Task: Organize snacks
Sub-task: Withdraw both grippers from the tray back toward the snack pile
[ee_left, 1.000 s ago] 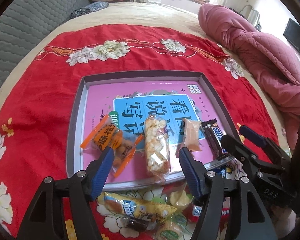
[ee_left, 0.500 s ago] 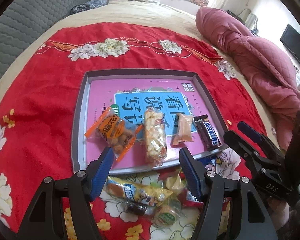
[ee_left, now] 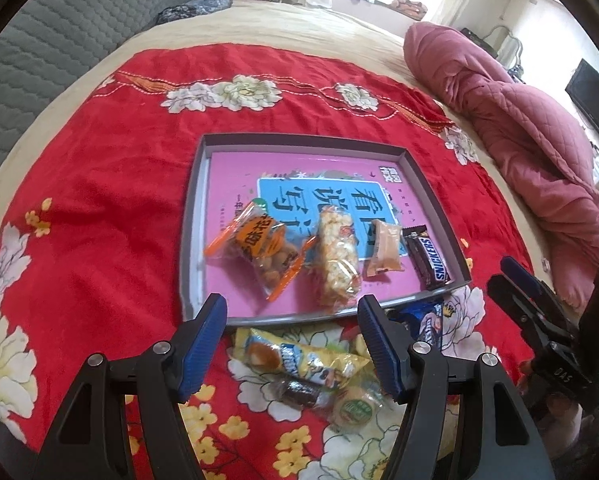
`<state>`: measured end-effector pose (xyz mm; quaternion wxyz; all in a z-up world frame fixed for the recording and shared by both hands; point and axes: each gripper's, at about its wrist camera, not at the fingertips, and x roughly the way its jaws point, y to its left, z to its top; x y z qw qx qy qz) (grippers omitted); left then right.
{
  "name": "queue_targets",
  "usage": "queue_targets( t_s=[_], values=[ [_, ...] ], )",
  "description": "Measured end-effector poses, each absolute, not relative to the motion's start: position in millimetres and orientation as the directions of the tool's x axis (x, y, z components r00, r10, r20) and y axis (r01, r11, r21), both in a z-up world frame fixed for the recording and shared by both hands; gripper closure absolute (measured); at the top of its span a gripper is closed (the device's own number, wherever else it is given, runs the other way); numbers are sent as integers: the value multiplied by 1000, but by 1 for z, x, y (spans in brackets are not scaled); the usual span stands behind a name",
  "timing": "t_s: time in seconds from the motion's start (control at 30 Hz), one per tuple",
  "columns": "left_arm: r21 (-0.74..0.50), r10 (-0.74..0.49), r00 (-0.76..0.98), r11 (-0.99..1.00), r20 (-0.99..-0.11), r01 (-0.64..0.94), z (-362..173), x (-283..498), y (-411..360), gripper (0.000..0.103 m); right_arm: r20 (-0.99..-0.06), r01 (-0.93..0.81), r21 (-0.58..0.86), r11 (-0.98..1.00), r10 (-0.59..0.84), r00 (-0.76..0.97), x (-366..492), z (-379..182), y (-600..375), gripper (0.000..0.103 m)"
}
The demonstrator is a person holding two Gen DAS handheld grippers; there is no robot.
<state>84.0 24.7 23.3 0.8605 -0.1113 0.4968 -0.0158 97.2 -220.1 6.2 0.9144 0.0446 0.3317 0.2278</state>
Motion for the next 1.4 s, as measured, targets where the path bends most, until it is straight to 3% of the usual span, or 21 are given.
queue_targets(
  t_s=[0.33,0.83,1.4],
  values=[
    [-250,-171,453,961,-875,-121,2,72,40,33,-597,-397,222,891,446,667,81,9,-217,15],
    [-334,-267,365,933,-892,-133,-29,58,36,33,-693,-402,165,901,396,602,59,-6,-210,15],
    [-253,-230,303,967,-925,-38,-55,54,11,33,-790,-411,139,901,351,503,52,-30,-204,15]
  ],
)
